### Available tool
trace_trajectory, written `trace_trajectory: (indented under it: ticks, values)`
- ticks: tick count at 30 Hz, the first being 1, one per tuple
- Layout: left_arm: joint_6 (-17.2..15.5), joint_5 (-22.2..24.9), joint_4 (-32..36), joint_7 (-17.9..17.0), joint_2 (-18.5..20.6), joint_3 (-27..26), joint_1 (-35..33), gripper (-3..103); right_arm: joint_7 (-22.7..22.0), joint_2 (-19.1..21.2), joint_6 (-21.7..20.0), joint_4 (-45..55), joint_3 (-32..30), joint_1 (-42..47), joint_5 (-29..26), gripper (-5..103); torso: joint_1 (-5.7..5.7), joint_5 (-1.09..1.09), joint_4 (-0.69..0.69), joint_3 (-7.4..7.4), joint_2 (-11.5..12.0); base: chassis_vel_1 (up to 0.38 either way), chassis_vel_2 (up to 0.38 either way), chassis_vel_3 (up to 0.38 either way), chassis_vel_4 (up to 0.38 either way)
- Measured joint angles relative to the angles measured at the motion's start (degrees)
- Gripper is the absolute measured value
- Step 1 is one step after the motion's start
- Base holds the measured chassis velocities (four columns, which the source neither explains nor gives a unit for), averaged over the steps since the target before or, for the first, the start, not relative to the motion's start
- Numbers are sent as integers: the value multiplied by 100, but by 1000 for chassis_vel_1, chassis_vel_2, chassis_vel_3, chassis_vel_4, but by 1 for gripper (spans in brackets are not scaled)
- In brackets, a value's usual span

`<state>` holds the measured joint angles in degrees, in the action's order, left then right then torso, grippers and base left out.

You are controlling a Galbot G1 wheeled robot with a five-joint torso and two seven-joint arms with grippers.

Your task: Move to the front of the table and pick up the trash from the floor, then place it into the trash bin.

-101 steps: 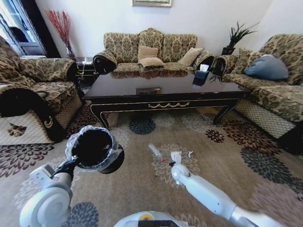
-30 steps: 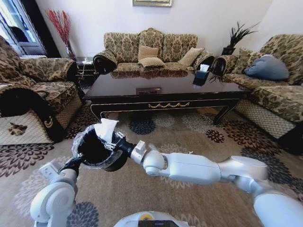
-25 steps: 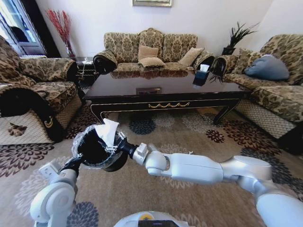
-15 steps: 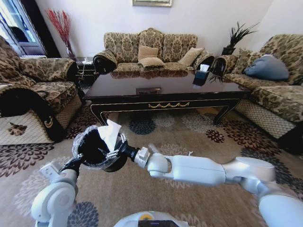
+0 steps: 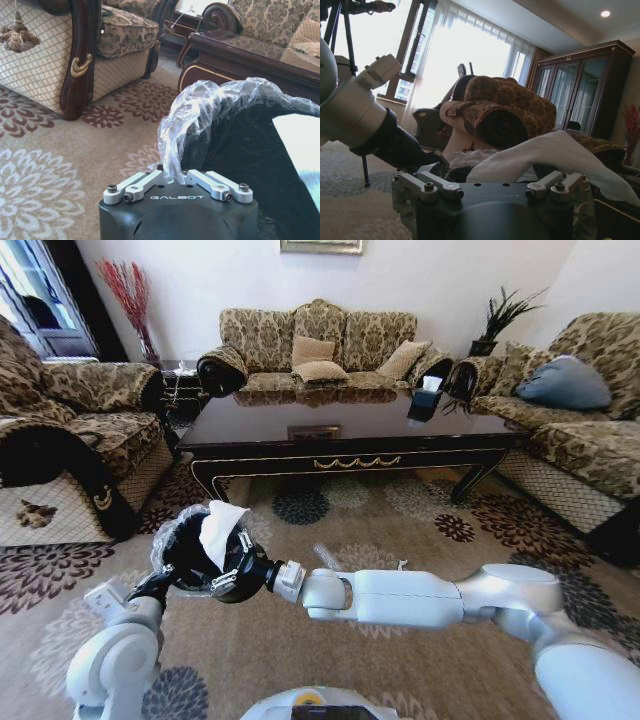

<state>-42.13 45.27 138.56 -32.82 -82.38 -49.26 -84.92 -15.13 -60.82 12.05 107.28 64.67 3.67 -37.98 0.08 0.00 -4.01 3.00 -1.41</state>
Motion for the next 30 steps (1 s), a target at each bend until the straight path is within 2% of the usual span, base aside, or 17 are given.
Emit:
trace_trajectory:
  ticks: [11, 22, 30]
  values:
    - [0, 62, -42, 4, -54, -4, 123, 3, 29, 461, -79, 224, 331, -480, -65, 100, 0, 1, 0, 0, 1, 0, 0, 0, 0]
    - [0, 212, -81, -20, -107, -41, 207, 3, -5, 648, -100, 335, 516, -603, 50, 100, 0, 1, 0, 0, 1, 0, 0, 0, 0]
    - [0, 209, -100, -12, -82, -108, 216, 3, -49, 865, -101, 430, 429, -631, 70, 100, 0, 0, 0, 0, 1, 0, 0, 0, 0]
